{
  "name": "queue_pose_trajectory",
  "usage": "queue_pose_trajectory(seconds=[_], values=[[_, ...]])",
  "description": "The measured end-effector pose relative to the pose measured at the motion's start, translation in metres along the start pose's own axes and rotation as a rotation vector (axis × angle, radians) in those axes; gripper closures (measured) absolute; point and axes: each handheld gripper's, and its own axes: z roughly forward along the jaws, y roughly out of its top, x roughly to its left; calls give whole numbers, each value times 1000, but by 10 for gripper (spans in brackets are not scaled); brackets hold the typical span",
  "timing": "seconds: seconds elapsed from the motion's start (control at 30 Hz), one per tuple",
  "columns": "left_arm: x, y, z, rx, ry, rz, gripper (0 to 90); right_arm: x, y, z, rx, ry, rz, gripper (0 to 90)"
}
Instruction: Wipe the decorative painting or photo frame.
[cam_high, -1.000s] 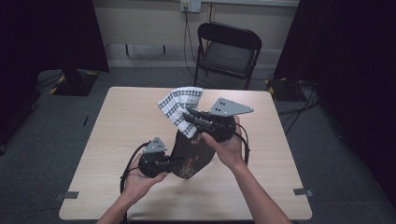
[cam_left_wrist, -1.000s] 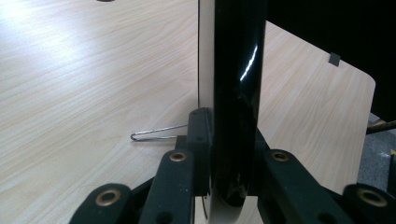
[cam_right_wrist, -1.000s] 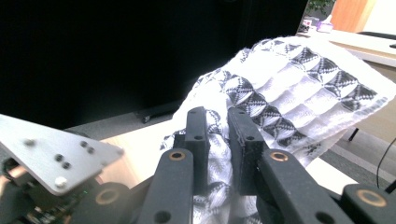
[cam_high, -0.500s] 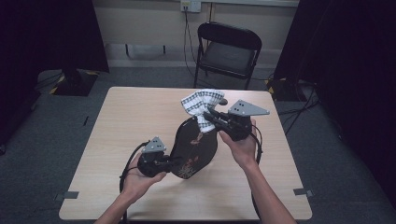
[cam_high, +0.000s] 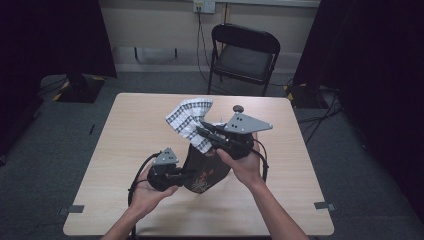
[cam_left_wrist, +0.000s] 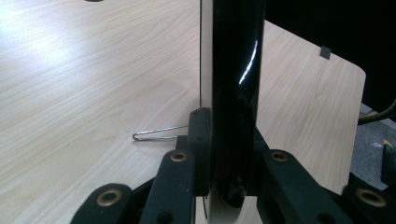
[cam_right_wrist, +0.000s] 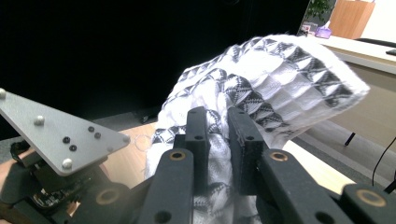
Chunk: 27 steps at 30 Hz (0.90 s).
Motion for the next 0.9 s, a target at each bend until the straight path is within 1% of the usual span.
queue_pose_trajectory(seconds=[0.07,0.17,0.2,0.3,0.37,0.4,0.5,0.53,0.6,0.67,0.7,0.83,0.87,0.9], values=[[0,0,0,-3,0,-1,805,-5,-2,-2,-8,-4,17,801],[0,0,0,-4,-1,-1,806,-18,-6,-9,-6,-41,47,801],[0,0,0,-6,-1,-1,806,-21,-7,-10,-3,-53,50,802],[0,0,0,0,7,-1,806,-32,-14,-15,20,-93,70,802],[-1,0,0,-3,7,-1,806,-41,-22,-19,47,-143,64,802],[0,0,0,-1,7,-1,807,-44,-25,-20,58,-157,66,802],[0,0,0,-3,5,0,806,-51,-32,-24,66,-167,87,802],[0,0,1,-2,4,-2,806,-51,-32,-25,65,-167,91,802],[0,0,1,-3,2,1,806,-48,-30,-24,62,-161,81,802],[0,0,1,0,6,4,806,-44,-27,-23,49,-147,71,802],[0,0,1,-3,10,3,805,-42,-25,-23,43,-138,59,801],[0,0,1,-2,10,0,804,-34,-18,-20,27,-115,50,801],[0,0,1,-2,11,1,804,-33,-17,-20,23,-106,46,801],[0,0,1,-2,12,0,804,-28,-13,-19,13,-90,39,801]])
